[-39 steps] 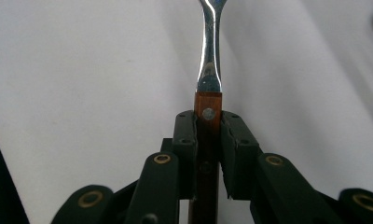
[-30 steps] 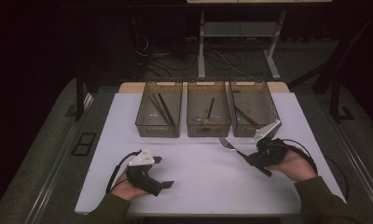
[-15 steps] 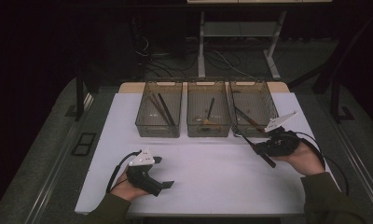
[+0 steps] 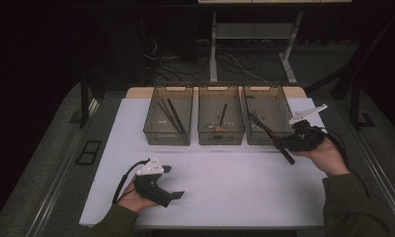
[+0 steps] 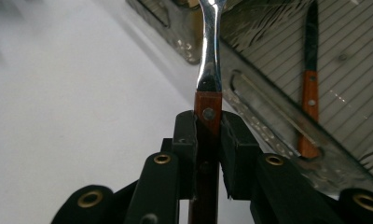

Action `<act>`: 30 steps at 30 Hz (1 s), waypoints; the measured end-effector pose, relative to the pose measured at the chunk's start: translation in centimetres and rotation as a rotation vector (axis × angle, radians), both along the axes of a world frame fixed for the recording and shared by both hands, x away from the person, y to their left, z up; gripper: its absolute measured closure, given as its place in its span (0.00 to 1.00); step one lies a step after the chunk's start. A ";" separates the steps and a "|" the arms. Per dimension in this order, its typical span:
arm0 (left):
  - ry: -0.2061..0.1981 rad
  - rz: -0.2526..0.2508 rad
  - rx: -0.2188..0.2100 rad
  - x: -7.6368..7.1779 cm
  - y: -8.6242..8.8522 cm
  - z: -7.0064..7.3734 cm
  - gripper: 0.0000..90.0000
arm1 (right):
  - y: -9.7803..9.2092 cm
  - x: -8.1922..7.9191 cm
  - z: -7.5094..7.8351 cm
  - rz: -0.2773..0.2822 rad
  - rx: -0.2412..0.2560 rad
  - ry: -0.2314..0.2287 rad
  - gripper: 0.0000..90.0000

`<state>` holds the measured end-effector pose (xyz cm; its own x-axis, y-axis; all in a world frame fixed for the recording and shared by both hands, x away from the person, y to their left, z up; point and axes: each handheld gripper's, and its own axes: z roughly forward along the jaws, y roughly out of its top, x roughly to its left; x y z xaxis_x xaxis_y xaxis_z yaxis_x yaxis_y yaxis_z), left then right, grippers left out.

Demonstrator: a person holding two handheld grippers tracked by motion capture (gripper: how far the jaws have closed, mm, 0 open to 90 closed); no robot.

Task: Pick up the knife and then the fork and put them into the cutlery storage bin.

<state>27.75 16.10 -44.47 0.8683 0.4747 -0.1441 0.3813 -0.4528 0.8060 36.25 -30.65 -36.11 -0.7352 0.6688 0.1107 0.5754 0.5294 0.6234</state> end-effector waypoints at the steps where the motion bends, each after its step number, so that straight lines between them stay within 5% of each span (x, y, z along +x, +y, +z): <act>1: 0.000 0.000 0.000 0.0 0.0 0.0 0.00 | -0.1 0.2 0.1 -0.005 0.000 -0.001 0.86; 23: 0.000 -0.005 -0.005 0.0 0.0 0.0 0.00 | -1.2 6.5 4.5 -0.144 -0.005 -0.065 0.86; 30: -0.002 -0.008 -0.007 -0.1 0.0 0.0 0.00 | -1.2 8.7 4.5 -0.192 -0.012 -0.068 0.86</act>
<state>27.69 16.07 -44.44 0.8721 0.4671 -0.1458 0.3765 -0.4503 0.8096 44.93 -31.86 -31.65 -0.5994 0.7985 0.0560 0.6233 0.4218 0.6585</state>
